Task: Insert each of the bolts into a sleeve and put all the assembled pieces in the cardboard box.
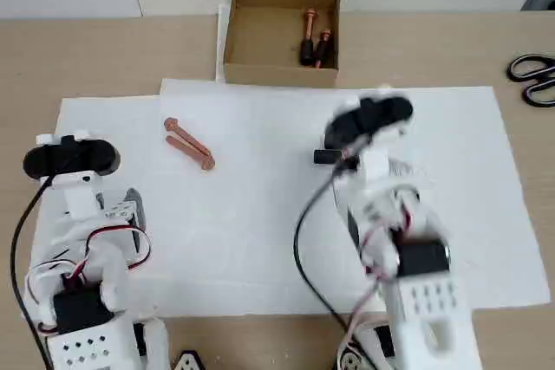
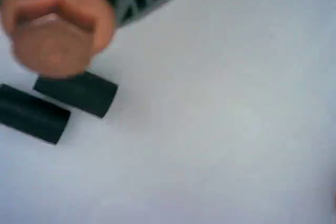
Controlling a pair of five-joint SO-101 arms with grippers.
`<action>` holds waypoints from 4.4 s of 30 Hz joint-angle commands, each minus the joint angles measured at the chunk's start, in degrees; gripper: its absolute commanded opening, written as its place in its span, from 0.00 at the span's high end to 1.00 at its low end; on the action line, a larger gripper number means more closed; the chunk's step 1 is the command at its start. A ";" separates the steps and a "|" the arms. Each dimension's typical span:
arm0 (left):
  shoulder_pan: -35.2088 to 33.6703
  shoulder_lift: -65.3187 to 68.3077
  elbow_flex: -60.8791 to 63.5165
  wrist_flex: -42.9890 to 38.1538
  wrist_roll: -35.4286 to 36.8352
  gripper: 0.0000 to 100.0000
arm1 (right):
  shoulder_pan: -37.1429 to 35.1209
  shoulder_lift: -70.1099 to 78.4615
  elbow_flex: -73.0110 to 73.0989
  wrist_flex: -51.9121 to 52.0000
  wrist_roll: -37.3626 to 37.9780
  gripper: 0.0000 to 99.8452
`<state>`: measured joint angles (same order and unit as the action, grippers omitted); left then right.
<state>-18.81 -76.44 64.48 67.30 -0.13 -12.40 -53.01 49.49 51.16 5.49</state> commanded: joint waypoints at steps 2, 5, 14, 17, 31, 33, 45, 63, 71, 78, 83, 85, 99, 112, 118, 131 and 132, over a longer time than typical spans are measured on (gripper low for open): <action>-0.26 -0.26 -0.40 0.26 -0.26 0.85 | 0.31 22.99 -19.78 -4.44 0.35 1.00; -0.35 -0.26 1.36 -0.09 -0.35 0.85 | 0.31 36.97 -31.12 -7.69 0.26 1.00; -0.44 -0.26 1.45 0.09 -0.35 0.85 | 0.04 71.78 -63.74 -10.42 0.00 1.00; -0.53 -0.26 1.54 0.18 -0.35 0.85 | -0.04 78.90 -72.00 -10.42 -3.69 1.00; -6.33 -0.26 1.54 0.18 -0.35 0.85 | -2.86 90.95 -91.78 -11.82 -8.26 1.00; -6.33 -0.26 1.54 0.18 -0.35 0.85 | -2.95 93.23 -91.78 -15.78 -8.18 1.00; -6.51 -0.26 1.54 0.18 -0.35 0.85 | -3.65 102.55 -91.96 -26.42 -8.09 0.99; -6.33 -0.26 1.54 0.00 -0.35 0.85 | -4.26 104.40 -95.03 -26.24 -8.09 1.00; -6.33 -0.26 1.54 0.09 -0.35 0.85 | -4.18 103.87 -95.12 -25.98 -8.18 1.00; -6.33 -0.26 1.54 0.18 -0.35 0.85 | -4.18 100.09 -95.12 -23.08 -8.26 1.00; -6.33 -0.26 1.54 0.18 -0.35 0.85 | -4.26 95.43 -95.12 -18.86 -8.26 1.00; -6.33 -0.26 1.54 0.18 -0.35 0.85 | -4.35 94.46 -95.12 -17.54 -8.26 1.00; -6.33 -0.26 1.54 0.18 -0.35 0.85 | -5.49 93.85 -95.12 -16.40 -8.00 1.00; -6.33 -0.26 1.54 0.18 -0.35 0.85 | -5.58 96.92 -101.71 -28.70 -7.91 1.00; -6.33 -0.26 1.54 0.18 -0.35 0.85 | -5.49 103.25 -102.07 -36.44 -7.91 1.00; -6.42 -0.26 1.63 0.26 -0.35 0.85 | -3.91 113.80 -102.07 -47.96 -7.91 1.00; -6.42 -0.26 1.63 0.26 -0.35 0.85 | -3.82 114.07 -102.07 -47.87 -7.91 0.99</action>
<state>-24.97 -76.44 66.24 67.30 -0.13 -17.14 62.51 -48.44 5.19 -2.24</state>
